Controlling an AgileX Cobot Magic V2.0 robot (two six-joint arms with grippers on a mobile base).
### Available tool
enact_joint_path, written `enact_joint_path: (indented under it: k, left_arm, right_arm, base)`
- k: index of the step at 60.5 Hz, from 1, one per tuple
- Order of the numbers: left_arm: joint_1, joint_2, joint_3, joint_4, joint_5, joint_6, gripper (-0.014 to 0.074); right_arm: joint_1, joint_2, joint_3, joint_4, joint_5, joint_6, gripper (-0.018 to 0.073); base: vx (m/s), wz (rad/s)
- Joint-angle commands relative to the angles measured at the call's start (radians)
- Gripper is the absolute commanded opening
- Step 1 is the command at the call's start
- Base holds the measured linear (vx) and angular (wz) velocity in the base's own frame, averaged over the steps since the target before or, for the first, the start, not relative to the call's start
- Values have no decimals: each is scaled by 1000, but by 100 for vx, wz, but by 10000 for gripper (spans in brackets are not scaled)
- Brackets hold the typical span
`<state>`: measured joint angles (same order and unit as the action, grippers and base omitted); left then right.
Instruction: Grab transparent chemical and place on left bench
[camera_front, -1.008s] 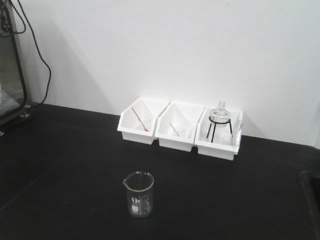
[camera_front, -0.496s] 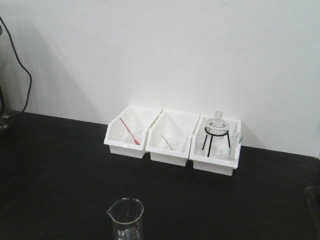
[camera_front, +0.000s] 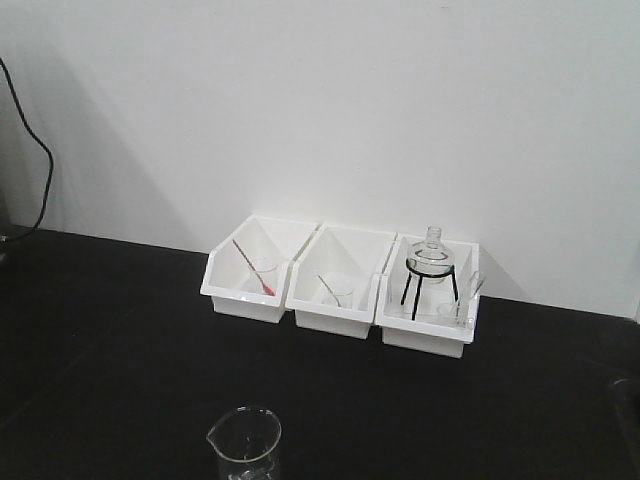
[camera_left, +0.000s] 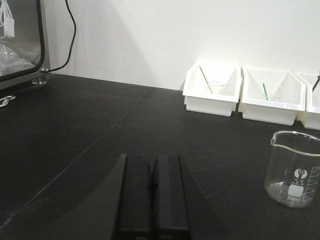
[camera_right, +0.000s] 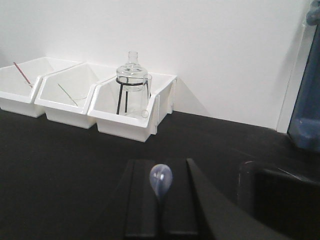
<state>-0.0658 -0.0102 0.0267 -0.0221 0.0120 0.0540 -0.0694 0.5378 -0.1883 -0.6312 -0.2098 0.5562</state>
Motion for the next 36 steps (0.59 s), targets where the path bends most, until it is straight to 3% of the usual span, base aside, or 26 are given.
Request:
enact_joint_path:
  k: [1, 14, 21, 29, 33, 36]
  left_arm:
    - [-2, -19, 16, -1, -78, -8, -3]
    - [-2, -19, 16, -1, -78, -8, -3]
    - [-2, -19, 16, -1, -78, -8, -3]
    - [-2, -19, 16, -1, -78, -8, -3]
    - [-2, -19, 16, -1, -78, -8, -3]
    - [-2, -19, 16, -1, -78, -8, -3]
  right_arm:
    - [-4, -1, -30, 10, -114, 4, -8]
    - [-3, 8, -41, -14, -307, 18, -8]
    - [-3, 58, -131, -229, -385, 91, -6]
    - [-3, 196, -312, -531, -562, 334, -4]
    - [-3, 280, -393, -633, -647, 419, -3]
    - [-3, 336, -442, -660, -695, 424, -3]
  base:
    - [0, 1]
    - [0, 0]
    - [0, 0]
    - [0, 0]
    - [0, 0]
    - [0, 0]
